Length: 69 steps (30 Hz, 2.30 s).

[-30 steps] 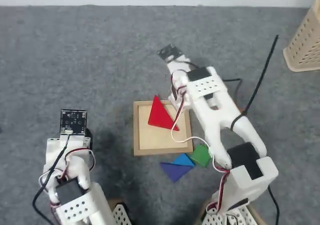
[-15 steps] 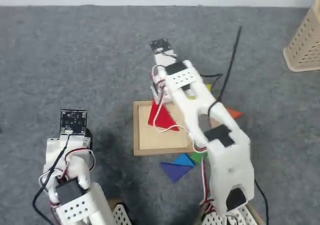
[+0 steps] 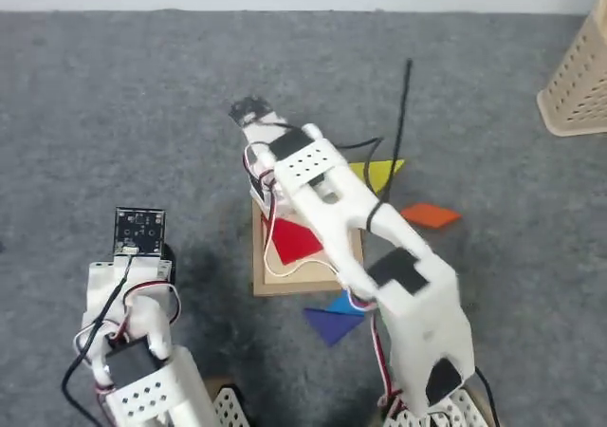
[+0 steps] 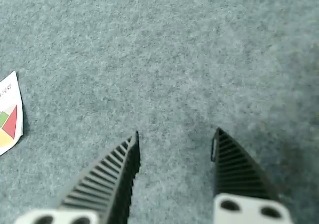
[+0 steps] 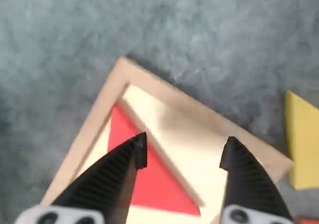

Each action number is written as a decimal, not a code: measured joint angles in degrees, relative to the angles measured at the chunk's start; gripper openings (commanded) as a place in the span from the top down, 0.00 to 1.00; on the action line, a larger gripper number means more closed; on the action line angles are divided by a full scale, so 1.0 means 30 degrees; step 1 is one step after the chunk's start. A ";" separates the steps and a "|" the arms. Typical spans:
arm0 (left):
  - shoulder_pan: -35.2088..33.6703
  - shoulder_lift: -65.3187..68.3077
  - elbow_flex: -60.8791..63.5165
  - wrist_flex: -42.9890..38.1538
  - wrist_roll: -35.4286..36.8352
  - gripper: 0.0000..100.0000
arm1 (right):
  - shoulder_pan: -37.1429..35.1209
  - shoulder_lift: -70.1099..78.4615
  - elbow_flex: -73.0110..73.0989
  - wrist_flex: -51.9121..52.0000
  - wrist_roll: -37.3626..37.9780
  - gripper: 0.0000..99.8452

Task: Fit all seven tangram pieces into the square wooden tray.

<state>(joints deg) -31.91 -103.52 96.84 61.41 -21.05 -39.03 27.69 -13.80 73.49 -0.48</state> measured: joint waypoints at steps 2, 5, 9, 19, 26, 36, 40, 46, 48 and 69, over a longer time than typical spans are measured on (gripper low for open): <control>0.0000 0.0000 0.0000 0.0000 0.0000 0.78 | 0.0000 -0.1495 0.0293 0.0352 0.0000 0.76; 0.0000 0.0000 0.0000 0.0000 0.0000 0.78 | -0.0029 -0.4249 0.2579 0.0029 0.0000 0.84; 0.0029 0.0000 0.0000 0.0000 0.0000 0.78 | -0.0088 -0.7619 0.7971 -0.2696 0.0352 0.91; 0.0029 0.0000 0.0000 0.0000 0.0000 0.78 | -0.0117 -0.8410 1.3509 -0.6125 0.0821 0.92; 0.0029 0.0000 0.0000 0.0000 0.0000 0.78 | 0.0586 -0.6242 1.2190 -0.6125 0.1084 0.92; 0.0000 0.0000 0.0000 0.0000 0.0000 0.78 | 0.2930 -0.2667 0.7473 -0.5802 0.1700 0.92; 0.0000 0.0000 0.0000 0.0000 0.0000 0.78 | 0.2960 -0.1729 0.5626 -0.4396 0.1758 0.91; 0.0029 0.0000 0.0000 0.0000 0.0000 0.78 | 0.3048 -0.2198 0.4601 -0.1993 0.1846 0.91; 0.0029 0.0000 0.0000 0.0000 0.0000 0.78 | 0.3018 -0.3223 0.4396 -0.1114 0.1934 0.90; 0.0000 0.0000 0.0000 0.0117 0.0000 0.78 | 0.7385 -0.3370 0.3956 0.0996 1.9956 0.69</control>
<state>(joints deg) -31.91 -103.52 96.84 61.76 -21.05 -16.88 17.58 -1.93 76.48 59.38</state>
